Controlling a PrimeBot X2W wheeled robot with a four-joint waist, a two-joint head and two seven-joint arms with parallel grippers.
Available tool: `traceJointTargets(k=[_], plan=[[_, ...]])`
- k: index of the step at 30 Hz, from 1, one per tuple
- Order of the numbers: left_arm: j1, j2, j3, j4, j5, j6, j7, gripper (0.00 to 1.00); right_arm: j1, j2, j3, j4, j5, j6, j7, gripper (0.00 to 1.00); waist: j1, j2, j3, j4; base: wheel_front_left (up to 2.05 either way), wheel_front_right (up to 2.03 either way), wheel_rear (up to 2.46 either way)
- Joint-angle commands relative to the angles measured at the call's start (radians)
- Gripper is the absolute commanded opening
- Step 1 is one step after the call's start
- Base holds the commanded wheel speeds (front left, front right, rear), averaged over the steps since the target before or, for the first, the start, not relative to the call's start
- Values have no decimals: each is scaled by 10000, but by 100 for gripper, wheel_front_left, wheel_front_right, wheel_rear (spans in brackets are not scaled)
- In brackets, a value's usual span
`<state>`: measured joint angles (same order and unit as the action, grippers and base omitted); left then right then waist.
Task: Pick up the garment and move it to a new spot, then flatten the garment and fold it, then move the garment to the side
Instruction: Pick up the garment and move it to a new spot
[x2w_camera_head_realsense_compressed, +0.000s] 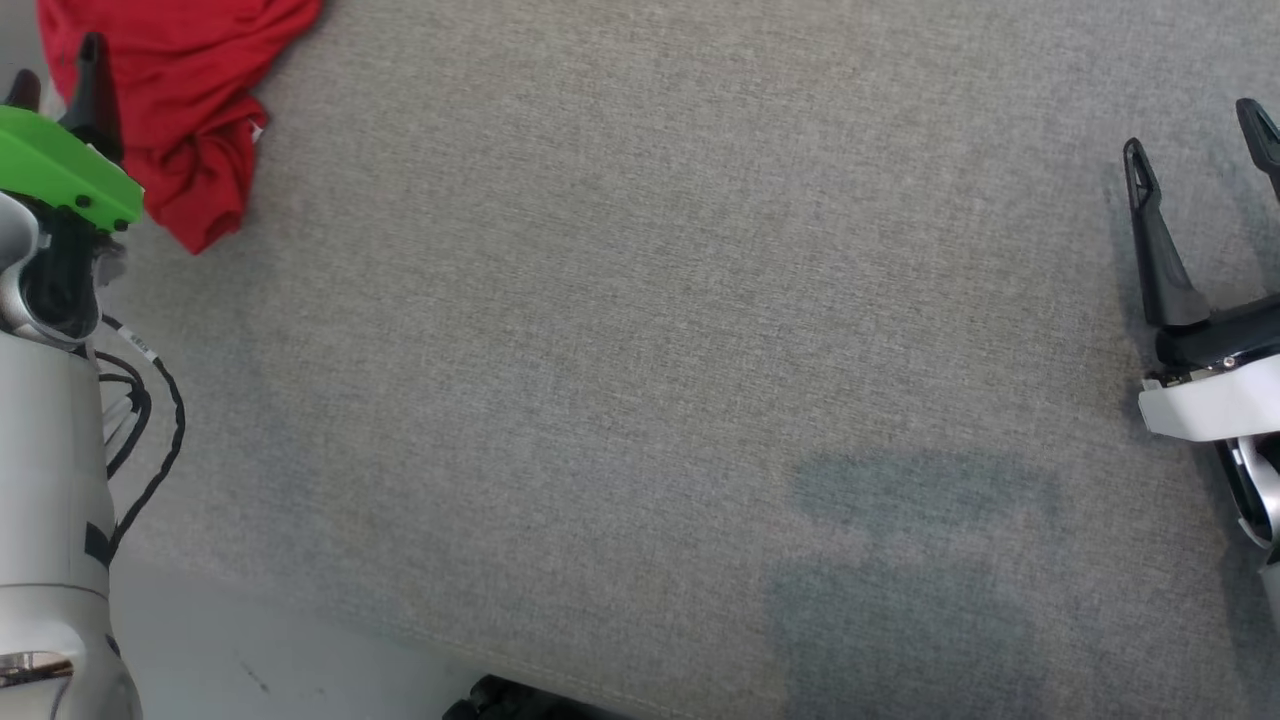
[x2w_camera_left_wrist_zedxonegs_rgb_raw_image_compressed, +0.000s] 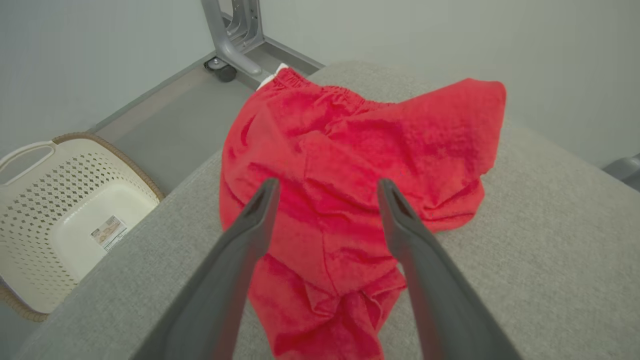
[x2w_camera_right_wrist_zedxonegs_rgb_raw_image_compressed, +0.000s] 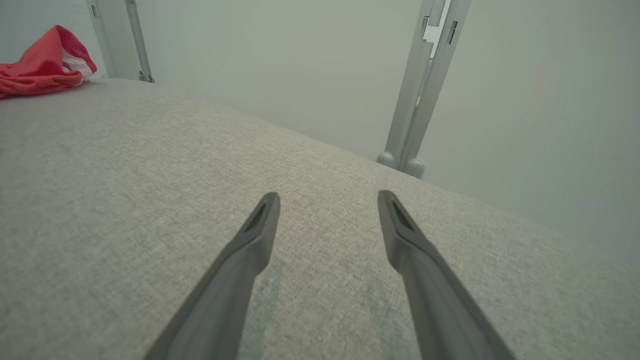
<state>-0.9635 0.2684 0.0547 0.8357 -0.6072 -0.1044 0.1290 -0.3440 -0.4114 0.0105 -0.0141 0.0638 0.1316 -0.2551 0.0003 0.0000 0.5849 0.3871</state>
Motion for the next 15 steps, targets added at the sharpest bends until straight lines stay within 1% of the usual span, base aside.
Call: traceJointTargets(k=[1,3,7,8,10,11,15], plan=[[-267,103,-86,483,106,94,187,100,-135,-80,55,-47,88,-18,41,100,-3,0,623,-579,0,0,0],[-482,172,-132,1116,134,175,378,100,-90,-138,115,-46,137,-18,56,100,-3,0,683,-721,0,0,0],[-687,54,-88,2110,-31,228,512,100,-60,-202,40,-102,186,-19,104,100,-3,0,753,-915,0,0,0],[-691,54,-134,2330,5,241,520,96,-62,-208,2,-130,199,-19,112,100,-3,0,761,-943,0,0,0],[-680,29,-184,2664,50,248,412,25,-51,-208,-38,-157,211,-19,120,100,-3,0,753,-986,0,0,0],[-668,23,-223,2820,62,208,398,0,-39,-205,-63,-151,220,-19,118,100,-3,0,737,-1000,0,0,0],[-621,37,-289,3225,2,84,436,0,44,-125,-138,-69,234,-19,99,100,-3,0,613,-996,0,0,0]])
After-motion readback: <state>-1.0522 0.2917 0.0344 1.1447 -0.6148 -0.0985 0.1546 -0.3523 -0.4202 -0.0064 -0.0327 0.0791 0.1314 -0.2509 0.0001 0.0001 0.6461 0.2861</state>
